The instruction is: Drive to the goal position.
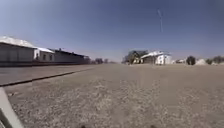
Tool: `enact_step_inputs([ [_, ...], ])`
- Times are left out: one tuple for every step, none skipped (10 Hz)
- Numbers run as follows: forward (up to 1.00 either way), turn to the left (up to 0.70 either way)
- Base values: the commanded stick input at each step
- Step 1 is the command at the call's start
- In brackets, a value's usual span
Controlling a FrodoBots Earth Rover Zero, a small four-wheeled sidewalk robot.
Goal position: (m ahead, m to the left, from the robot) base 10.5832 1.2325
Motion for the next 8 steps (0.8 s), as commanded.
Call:
enact_step_inputs([
  [0.7, 0.0],
  [0.7, 0.0],
  [0.7, 0.0],
  [0.7, 0.0],
  [0.7, 0.0],
  [0.7, 0.0],
  [0.7, 0.0],
  [0.7, 0.0],
])
